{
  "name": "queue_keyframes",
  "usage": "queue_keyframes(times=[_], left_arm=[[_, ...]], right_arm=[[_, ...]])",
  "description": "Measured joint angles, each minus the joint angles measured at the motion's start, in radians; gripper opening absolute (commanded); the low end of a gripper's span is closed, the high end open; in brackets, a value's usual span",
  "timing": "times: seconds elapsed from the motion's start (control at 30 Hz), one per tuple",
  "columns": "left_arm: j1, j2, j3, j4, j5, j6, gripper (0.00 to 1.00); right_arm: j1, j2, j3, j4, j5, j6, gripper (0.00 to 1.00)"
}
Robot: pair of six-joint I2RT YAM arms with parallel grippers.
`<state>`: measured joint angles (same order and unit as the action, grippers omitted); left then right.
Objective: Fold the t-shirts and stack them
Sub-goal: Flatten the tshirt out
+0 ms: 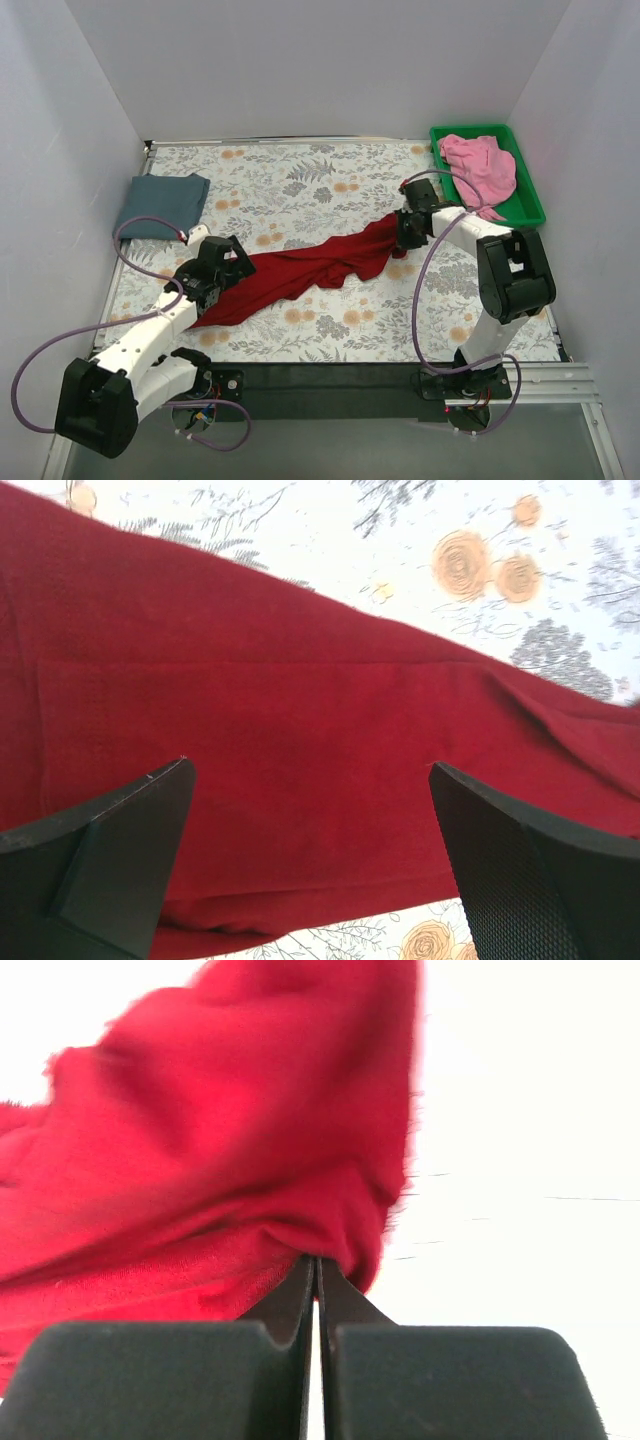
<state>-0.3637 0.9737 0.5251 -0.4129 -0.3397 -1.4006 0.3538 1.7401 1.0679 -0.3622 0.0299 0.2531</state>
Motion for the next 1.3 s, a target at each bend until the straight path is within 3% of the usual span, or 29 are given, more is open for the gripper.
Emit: queue_keyframes(times=[0.13,0.37,0.73,0.93,1.17,1.3], left_arm=[[0.000,0.071,0.002,-0.010,-0.004,-0.050,0.98],[0.002,0.264,0.033,0.021,-0.005,-0.088,0.94],[0.012,0.625,0.338,0.167,0.027,-0.061,0.84],[0.012,0.591,0.346,0.158,0.020,-0.058,0.85],[0.045,0.397,0.248,0.106,-0.038,-0.050,0.84],[0.115,0.387,0.230,0.106,-0.035,-0.041,0.74]], right_arm=[[-0.097,-0.008,-0.002,0.006,-0.044,0.038,0.01],[-0.112,-0.101,-0.071,0.023,-0.090,0.047,0.01],[-0.242,-0.326,-0.181,0.024,-0.100,0.066,0.01],[-0.243,-0.461,-0.229,0.031,-0.127,0.074,0.01],[-0.242,-0.544,-0.314,0.026,-0.203,0.064,0.01],[-0.242,-0.585,-0.351,0.022,-0.229,0.056,0.01]])
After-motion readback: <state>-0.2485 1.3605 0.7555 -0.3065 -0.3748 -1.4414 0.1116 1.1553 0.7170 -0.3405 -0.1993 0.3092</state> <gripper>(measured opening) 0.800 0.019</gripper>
